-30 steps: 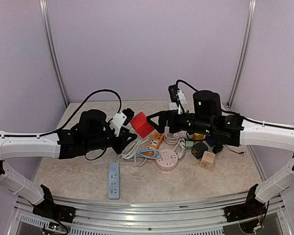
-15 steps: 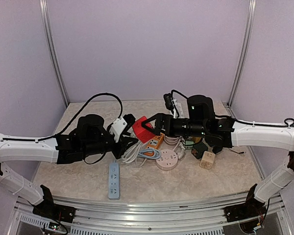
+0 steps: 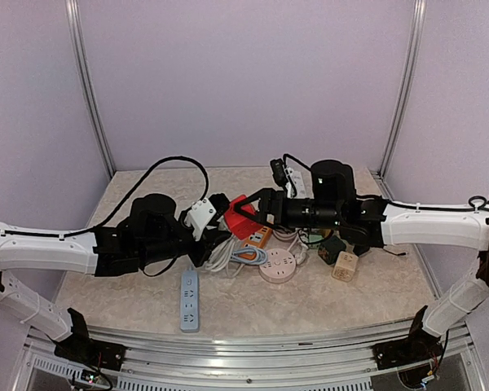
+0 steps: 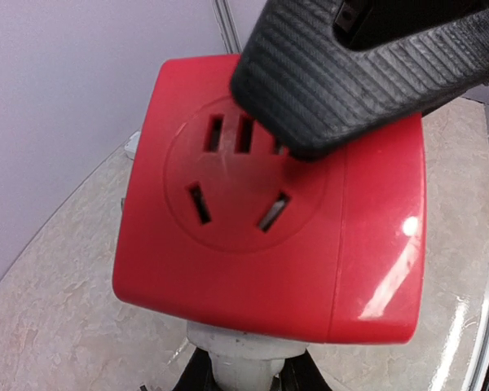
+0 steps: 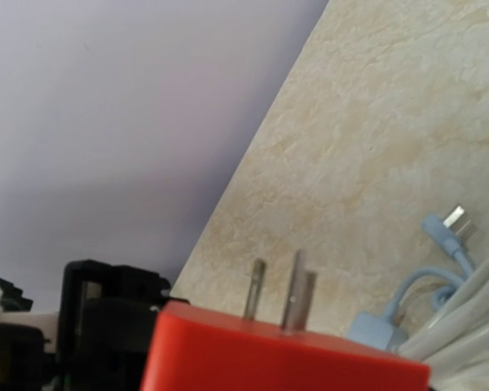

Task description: Pull the plug off the socket

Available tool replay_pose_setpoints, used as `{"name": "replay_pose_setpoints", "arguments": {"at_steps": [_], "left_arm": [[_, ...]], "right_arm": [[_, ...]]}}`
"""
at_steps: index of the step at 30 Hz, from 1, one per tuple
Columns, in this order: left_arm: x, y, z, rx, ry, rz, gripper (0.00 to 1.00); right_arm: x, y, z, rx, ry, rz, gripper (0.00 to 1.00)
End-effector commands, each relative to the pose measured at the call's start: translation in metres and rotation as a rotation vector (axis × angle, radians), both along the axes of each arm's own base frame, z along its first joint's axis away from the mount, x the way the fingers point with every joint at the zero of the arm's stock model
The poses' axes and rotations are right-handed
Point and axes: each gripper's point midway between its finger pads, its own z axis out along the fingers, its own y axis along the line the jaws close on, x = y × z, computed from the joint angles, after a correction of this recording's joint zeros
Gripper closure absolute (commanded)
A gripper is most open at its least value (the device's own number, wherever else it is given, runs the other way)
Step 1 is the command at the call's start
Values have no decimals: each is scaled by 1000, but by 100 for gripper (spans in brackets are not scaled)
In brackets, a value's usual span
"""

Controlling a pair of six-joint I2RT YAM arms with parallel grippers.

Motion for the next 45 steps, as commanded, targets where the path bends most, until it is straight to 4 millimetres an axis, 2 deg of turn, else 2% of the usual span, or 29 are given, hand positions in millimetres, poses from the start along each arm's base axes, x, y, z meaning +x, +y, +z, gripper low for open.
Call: {"name": "replay_pose_setpoints", "arguments": {"at_steps": [1,5,8,11,15,20,26,30,34,37,45], "left_arm": [[6,-8,35,-76,-93,17,100],[6,-8,36,-74,-101,20,100],[5,-8,36,-74,-103,13,100],[2,-10,37,-75,-101,-5,100],[-3,-12,37,-76,-90,-35,100],[-10,-17,34,-63,-64,-85,100],[-6,-13,28,-49,-85,-42,100],[-3,-13,41,-132,-91,-10,100],[-5,-22,57,-217,-104,-5,100],[-2,-29,60,-238,-121,16,100],[0,-38,50,-253,-108,27,100]], "right_arm": [[1,3,-17,0,60,19,14],[-1,5,-21,5,80,41,12],[-1,5,-18,20,82,46,22],[0,3,-15,47,87,45,41],[4,-2,-14,60,91,39,73],[8,-7,-12,61,87,25,99],[12,-17,0,118,85,-10,100],[13,-24,14,179,75,-36,100],[14,-29,30,223,51,-62,100],[16,-31,40,245,31,-73,100],[14,-34,60,307,-6,-74,100]]}}
